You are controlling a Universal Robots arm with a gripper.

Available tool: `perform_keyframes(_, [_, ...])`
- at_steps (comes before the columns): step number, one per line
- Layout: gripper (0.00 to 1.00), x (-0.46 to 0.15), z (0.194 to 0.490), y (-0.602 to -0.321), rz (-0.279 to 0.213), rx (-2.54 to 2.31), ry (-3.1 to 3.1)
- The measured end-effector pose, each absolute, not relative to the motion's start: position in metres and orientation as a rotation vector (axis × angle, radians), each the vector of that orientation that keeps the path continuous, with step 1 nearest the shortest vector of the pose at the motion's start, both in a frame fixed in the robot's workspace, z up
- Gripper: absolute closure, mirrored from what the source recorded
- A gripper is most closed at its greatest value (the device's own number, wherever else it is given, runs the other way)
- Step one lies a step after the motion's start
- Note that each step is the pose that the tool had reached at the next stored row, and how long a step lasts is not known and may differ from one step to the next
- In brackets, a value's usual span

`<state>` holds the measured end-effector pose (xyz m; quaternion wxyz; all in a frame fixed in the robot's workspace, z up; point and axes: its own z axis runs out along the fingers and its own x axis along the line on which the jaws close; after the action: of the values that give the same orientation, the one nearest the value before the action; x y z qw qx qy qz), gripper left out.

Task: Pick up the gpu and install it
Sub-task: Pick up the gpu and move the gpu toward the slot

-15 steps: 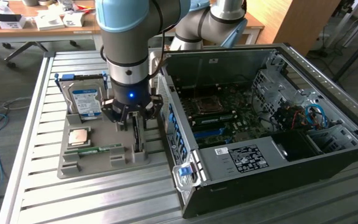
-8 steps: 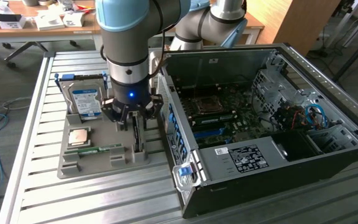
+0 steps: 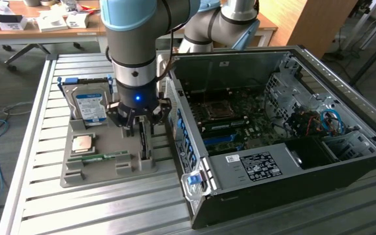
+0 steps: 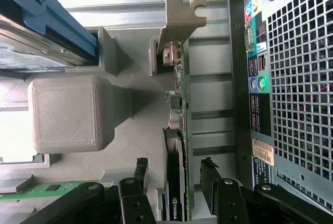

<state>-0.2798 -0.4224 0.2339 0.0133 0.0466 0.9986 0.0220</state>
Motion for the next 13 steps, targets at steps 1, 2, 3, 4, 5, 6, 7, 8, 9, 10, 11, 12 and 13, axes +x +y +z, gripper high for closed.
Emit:
perform_keyframes(1, [0.47, -0.2799, 0.2339, -0.4224, 0.068, 0.149, 3.111])
perform_keyframes(2, [0.47, -0.2799, 0.2339, -0.4224, 0.068, 0.15, 3.111])
perform_keyframes(3, [0.47, -0.2799, 0.2339, -0.4224, 0.068, 0.15, 3.111])
perform_keyframes(4, [0.47, -0.2801, 0.234, -0.4224, 0.068, 0.151, 3.111])
perform_keyframes(5, [0.47, -0.2806, 0.234, -0.4223, 0.068, 0.151, 3.11])
perform_keyframes(6, [0.47, -0.2811, 0.234, -0.4224, 0.068, 0.15, 3.109])
perform_keyframes(7, [0.47, -0.2811, 0.234, -0.4224, 0.068, 0.15, 3.109])
perform_keyframes(8, [0.47, -0.2812, 0.234, -0.4224, 0.068, 0.15, 3.109])
perform_keyframes(9, [0.47, -0.2809, 0.2339, -0.4224, 0.069, 0.15, 3.109])
perform_keyframes(10, [0.47, -0.2803, 0.2339, -0.4223, 0.069, 0.15, 3.109])
perform_keyframes(11, [0.47, -0.2792, 0.2339, -0.4224, 0.069, 0.15, 3.109])
perform_keyframes(12, [0.47, -0.2787, 0.2339, -0.4224, 0.069, 0.15, 3.109])
perform_keyframes(13, [0.47, -0.2787, 0.2339, -0.4224, 0.069, 0.15, 3.109])
